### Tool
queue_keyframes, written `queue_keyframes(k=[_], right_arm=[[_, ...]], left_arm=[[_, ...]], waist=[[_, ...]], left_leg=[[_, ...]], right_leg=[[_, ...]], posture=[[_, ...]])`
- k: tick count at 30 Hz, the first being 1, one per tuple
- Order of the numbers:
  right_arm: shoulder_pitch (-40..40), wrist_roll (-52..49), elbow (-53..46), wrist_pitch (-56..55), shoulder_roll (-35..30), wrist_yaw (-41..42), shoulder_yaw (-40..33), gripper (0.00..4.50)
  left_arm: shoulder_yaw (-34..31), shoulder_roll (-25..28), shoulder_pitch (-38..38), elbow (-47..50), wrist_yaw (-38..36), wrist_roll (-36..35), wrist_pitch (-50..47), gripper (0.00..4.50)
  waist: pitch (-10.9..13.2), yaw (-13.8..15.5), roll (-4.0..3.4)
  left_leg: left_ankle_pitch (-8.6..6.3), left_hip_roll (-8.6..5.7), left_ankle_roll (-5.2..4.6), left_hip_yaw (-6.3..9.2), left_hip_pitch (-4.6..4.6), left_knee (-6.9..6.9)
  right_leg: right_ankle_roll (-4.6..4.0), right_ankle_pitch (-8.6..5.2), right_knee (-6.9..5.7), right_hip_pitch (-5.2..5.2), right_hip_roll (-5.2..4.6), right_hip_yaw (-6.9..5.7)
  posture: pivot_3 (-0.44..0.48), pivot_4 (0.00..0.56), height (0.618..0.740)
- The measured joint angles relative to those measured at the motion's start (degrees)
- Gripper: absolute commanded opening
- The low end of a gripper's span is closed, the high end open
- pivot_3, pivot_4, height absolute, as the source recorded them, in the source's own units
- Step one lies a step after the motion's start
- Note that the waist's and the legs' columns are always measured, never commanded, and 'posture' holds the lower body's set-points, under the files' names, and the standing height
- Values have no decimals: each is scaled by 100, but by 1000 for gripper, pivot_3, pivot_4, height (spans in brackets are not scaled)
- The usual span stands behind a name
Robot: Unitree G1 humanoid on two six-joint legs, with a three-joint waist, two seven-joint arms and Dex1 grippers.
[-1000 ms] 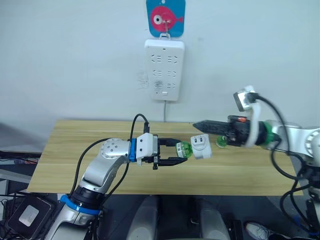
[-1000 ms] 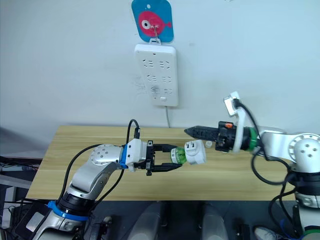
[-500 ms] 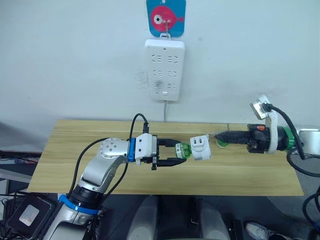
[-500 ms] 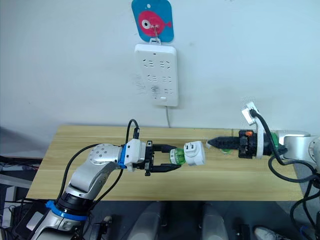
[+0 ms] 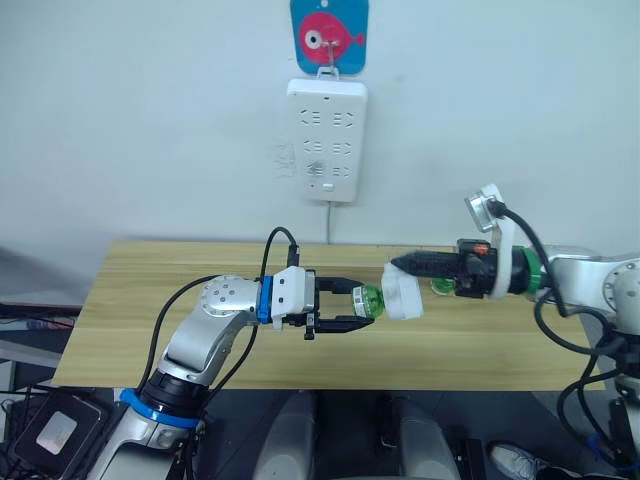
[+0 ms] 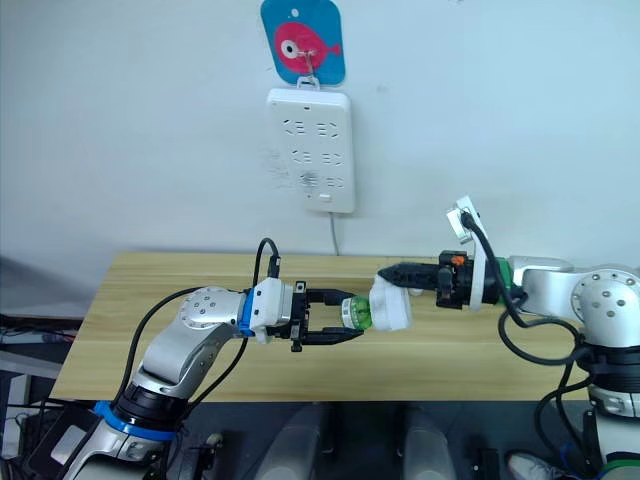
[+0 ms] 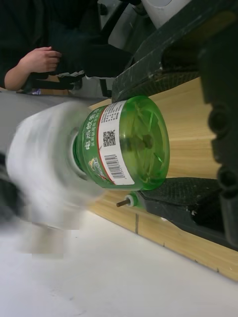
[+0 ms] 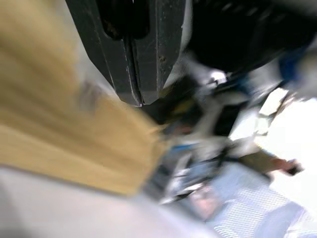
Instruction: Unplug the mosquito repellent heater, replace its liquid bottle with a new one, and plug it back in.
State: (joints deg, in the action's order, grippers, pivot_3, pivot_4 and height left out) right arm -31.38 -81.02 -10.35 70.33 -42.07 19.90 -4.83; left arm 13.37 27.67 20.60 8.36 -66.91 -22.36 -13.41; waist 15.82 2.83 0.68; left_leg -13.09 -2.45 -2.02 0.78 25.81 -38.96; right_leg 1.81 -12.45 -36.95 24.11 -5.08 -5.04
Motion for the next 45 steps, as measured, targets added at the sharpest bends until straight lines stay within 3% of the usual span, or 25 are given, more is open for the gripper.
queue_keyframes(k=[6,15,23,27,30,45], right_arm=[[-17,649,185,-34,15,-43,-50,10],[310,1587,174,-224,52,724,167,10],[1009,1122,-609,416,-436,1960,326,10],[1118,623,-852,674,-467,2124,249,10],[1118,366,-835,779,-420,2021,154,10],[784,-1943,52,706,70,-421,154,10]], left_arm=[[0,10,-5,0,-2,-3,0,2224],[-19,2,-32,51,-26,-270,-242,2224],[-110,-19,112,-6,127,-213,-266,2224],[-103,-20,80,-6,153,-146,-265,2224],[-101,-20,46,-5,157,-136,-265,2224],[-208,125,40,-15,249,-13,-393,2224]], waist=[[0,-7,0],[-1,-47,-1],[-1,-65,-1],[-1,-95,-1],[-1,-111,-1],[-2,-123,1]], left_leg=[[-10,1,-17,-3,-2,0],[-11,2,-18,-3,-4,0],[-11,2,-19,0,-6,-2],[-11,5,-19,1,-7,-1],[-11,5,-19,2,-7,-1],[-11,4,-19,0,-6,-1]], right_leg=[[0,0,-4,1,2,4],[0,0,-5,0,5,4],[0,0,-5,-2,4,3],[0,0,-4,-3,5,2],[0,0,-4,-3,4,2],[0,0,-5,-3,3,5]], posture=[[63,236,740],[53,231,740],[66,236,740],[66,235,740],[63,235,740],[50,240,740]])
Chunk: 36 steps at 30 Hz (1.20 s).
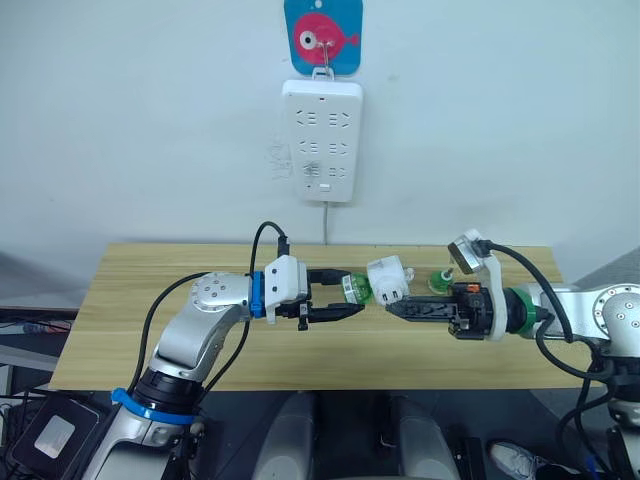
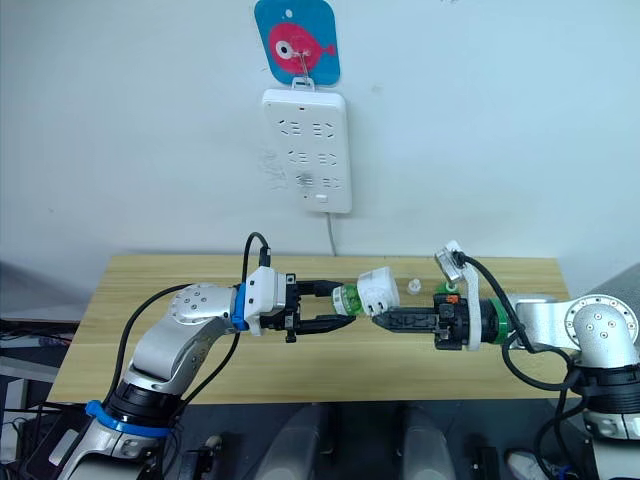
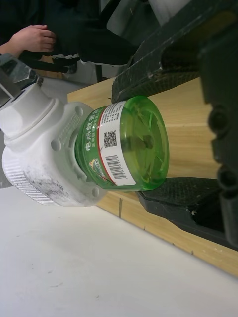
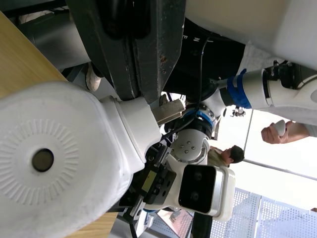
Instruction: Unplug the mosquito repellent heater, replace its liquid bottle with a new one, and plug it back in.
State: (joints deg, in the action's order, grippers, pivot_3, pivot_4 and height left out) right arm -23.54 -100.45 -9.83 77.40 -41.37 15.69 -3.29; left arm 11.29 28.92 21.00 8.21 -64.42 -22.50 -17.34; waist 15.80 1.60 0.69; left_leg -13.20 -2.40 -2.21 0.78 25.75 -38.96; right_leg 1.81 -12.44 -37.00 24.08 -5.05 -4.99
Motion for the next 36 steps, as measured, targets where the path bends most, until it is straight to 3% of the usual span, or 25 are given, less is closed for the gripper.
queue_keyframes(k=[8,12,14,17,21,26,36], right_arm=[[-14,-544,59,-156,76,-685,28,10],[72,458,-786,-241,-533,265,-8,10],[422,1607,-1666,-635,-1364,1422,7,361],[1395,3752,-2196,-2445,-2038,3082,148,1252],[1760,5644,-1658,-4729,-1677,4199,243,2675],[1132,6990,-992,-6525,-963,4854,698,4456],[887,7763,-666,-7734,-263,5398,1169,4490]], left_arm=[[-31,30,-36,1,0,-1,-116,2224],[30,30,-44,14,-151,-23,-122,2224],[121,62,-116,13,-385,-56,-117,2224],[72,149,-110,-149,-607,-135,-69,2224],[-26,236,-96,-252,-817,-214,-53,2224],[-23,230,-36,-272,-1044,-232,4,2224],[-18,192,115,-344,-1225,-250,-2,2224]], waist=[[0,-6,0],[1,2,-1],[-1,25,-4],[-5,18,4],[-6,-21,4],[-6,-27,5],[-6,-12,6]], left_leg=[[0,0,0,0,0,0],[-1,-4,-2,-1,2,0],[-3,-5,-4,1,2,2],[-2,-3,-3,1,0,1],[-1,1,-1,-15,-15,0],[2,8,5,-27,-33,6],[13,2,25,-45,-38,4]], right_leg=[[0,0,0,0,1,0],[2,-1,1,2,4,-1],[12,-8,6,2,23,-3],[39,-24,5,0,27,-4],[40,-24,-2,-1,8,9],[11,-8,-6,-4,11,37],[10,-7,-4,-3,2,58]], posture=[[50,242,740],[59,241,740],[60,242,740],[56,239,740],[49,236,740],[38,236,740],[53,237,740]])
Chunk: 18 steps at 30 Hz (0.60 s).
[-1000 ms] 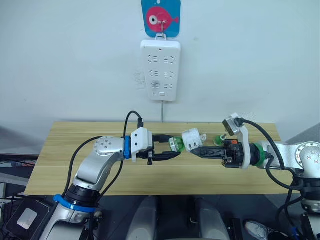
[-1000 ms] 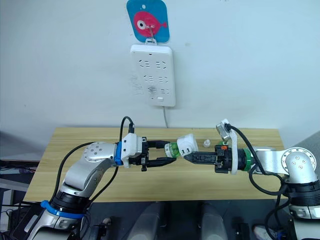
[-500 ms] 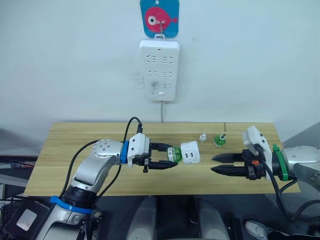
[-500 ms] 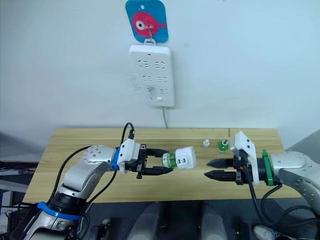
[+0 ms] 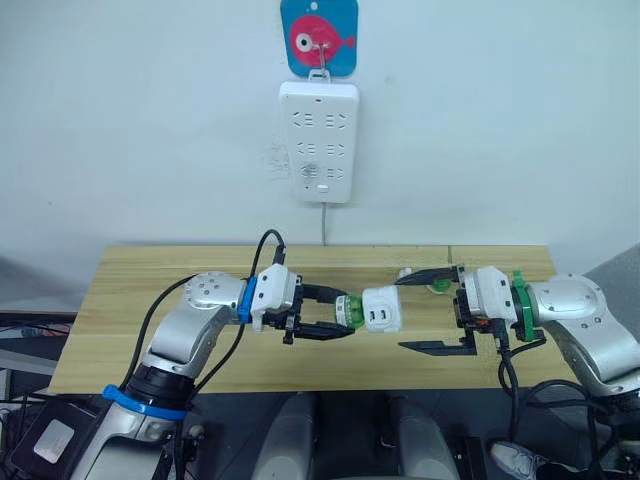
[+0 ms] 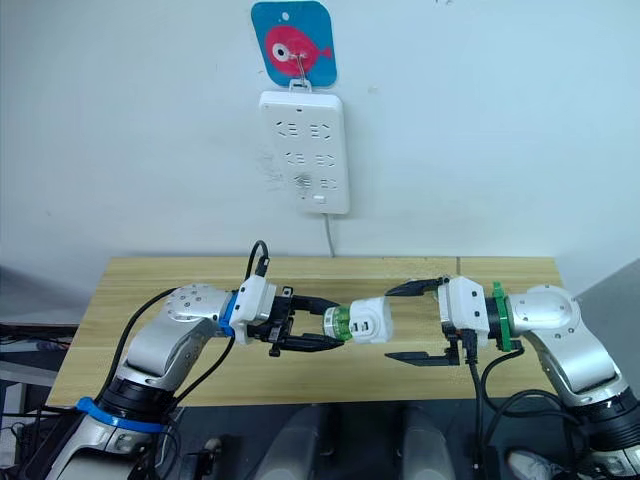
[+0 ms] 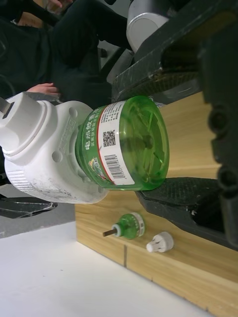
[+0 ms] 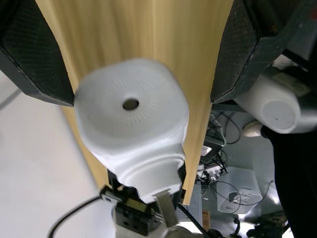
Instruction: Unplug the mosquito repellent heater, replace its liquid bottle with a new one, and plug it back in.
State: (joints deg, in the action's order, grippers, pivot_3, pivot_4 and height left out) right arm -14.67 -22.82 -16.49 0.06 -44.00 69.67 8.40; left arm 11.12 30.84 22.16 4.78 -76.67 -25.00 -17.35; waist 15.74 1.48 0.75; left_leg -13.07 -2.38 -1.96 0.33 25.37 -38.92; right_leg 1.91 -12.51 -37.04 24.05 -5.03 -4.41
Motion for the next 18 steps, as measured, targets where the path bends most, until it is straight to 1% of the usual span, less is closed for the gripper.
queue_keyframes(k=[7,10,11,12,13,18], right_arm=[[-143,391,80,-313,267,-21,209,4490],[-224,387,106,-396,290,28,208,3913],[-224,387,118,-455,309,41,208,3600],[-225,390,122,-499,321,55,205,3175],[-226,393,122,-542,320,76,205,3040],[-229,392,131,-564,321,100,195,3052]], left_arm=[[87,-98,-1,39,7,-7,-8,2224],[88,-104,-1,39,20,-7,-8,2224],[88,-103,-1,39,25,-7,-8,2224],[90,-103,-4,40,20,-7,-8,2224],[92,-103,-9,46,13,-13,-7,2224],[92,-114,-20,55,27,-9,4,2224]], waist=[[0,0,0],[0,2,0],[0,2,0],[0,1,0],[0,1,0],[0,1,0]], left_leg=[[1,0,1,-14,-7,0],[0,1,1,-16,-11,2],[0,1,1,-18,-11,2],[0,1,1,-21,-12,2],[0,1,1,-22,-12,2],[0,2,0,-25,-16,2]], right_leg=[[-1,0,-4,1,1,12],[-1,0,-4,-1,1,12],[-1,0,-4,0,1,14],[-1,0,-4,0,1,16],[-1,0,-4,0,1,18],[-1,0,-7,0,1,20]], posture=[[59,231,740],[59,229,740],[59,229,740],[58,227,740],[57,228,740],[59,228,740]])
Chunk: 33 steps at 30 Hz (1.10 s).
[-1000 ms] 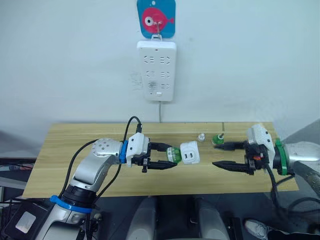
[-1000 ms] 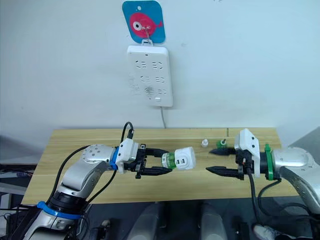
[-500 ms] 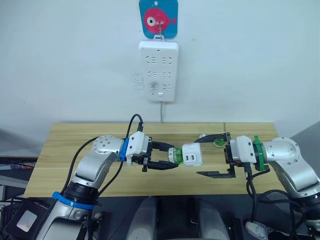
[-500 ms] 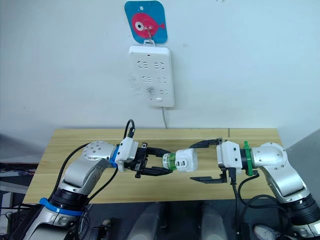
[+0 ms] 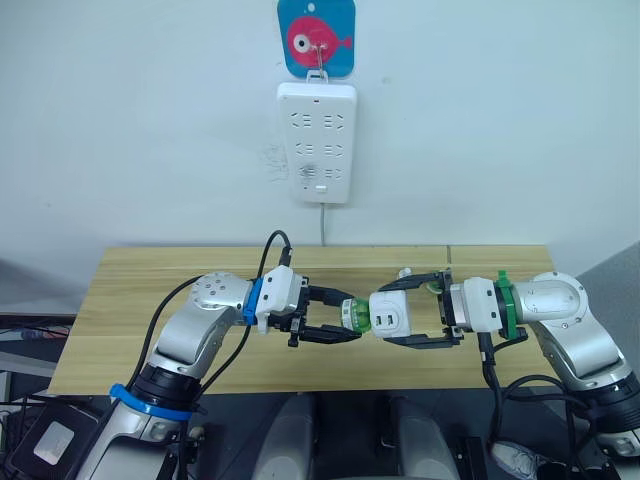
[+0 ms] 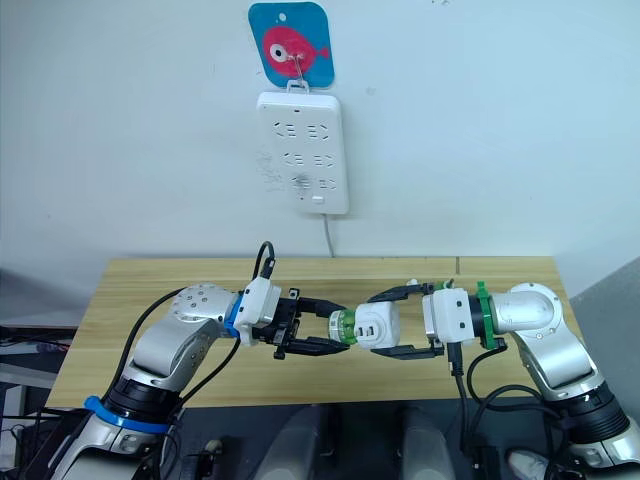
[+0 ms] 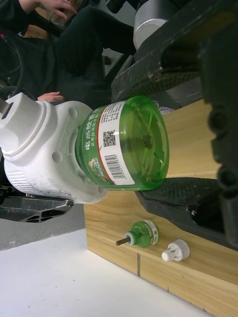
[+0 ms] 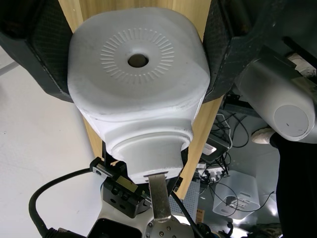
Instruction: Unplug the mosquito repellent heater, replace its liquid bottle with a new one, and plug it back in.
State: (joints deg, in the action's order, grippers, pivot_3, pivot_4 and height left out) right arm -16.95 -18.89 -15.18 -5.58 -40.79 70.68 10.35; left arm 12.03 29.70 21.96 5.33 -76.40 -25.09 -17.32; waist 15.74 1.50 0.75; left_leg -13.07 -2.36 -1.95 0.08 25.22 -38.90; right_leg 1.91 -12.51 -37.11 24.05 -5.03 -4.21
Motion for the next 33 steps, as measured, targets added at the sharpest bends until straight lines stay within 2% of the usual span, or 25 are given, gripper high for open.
queue_keyframes(k=[2,7,10,14,18,21,24,29,33], right_arm=[[-20,-1,25,0,0,21,-14,3052],[11,-6,41,104,50,-5,-7,3052],[83,-1,106,495,92,-289,-9,3052],[39,-138,130,2216,171,-1106,-26,3052],[-248,-684,118,4749,361,-2023,-148,3052],[-767,-1348,119,6696,927,-2804,-665,3052],[-1226,-1719,122,8025,1347,-3350,-1091,3052],[-1484,-1952,126,9293,1948,-3923,-1642,3052],[-1557,-2048,9,9742,2241,-4247,-1943,3052]], left_arm=[[-1,-23,0,-6,36,8,13,2964],[-20,-23,-3,-20,176,26,65,4477],[-145,185,-106,-22,208,74,180,4500],[-281,432,-342,6,407,393,642,4500],[-264,583,-365,8,1032,1421,1489,4500],[-103,590,-270,6,1634,2302,2082,4500],[167,565,-157,-3,2122,3097,2588,4500],[479,289,-18,27,2515,3716,2395,4500],[667,58,95,231,2604,3935,1918,4500]], waist=[[0,0,0],[0,0,0],[0,2,0],[0,23,0],[0,70,0],[-1,102,-1],[-1,159,-1],[-1,211,-2],[-1,176,-2]], left_leg=[[0,0,0,-1,0,0],[0,1,0,-2,-2,1],[0,2,1,-5,-5,3],[0,2,2,-5,-7,6],[-5,2,-5,-5,-7,9],[-15,1,-17,-9,-6,14],[-16,0,-18,-10,-6,19],[-19,-6,-24,-13,-4,17],[-20,-6,-27,-16,-5,17]], right_leg=[[0,0,0,0,0,1],[0,0,-1,0,0,2],[-1,1,-2,1,0,6],[-3,1,-2,2,-1,10],[-7,4,2,3,-4,11],[-9,6,1,8,-3,17],[-9,6,2,11,-3,14],[-6,8,0,11,-1,15],[-3,8,-7,12,6,17]], posture=[[64,229,740],[82,228,740],[104,227,740],[118,230,740],[132,233,740],[136,234,740],[138,234,740],[128,235,740],[118,236,740]])
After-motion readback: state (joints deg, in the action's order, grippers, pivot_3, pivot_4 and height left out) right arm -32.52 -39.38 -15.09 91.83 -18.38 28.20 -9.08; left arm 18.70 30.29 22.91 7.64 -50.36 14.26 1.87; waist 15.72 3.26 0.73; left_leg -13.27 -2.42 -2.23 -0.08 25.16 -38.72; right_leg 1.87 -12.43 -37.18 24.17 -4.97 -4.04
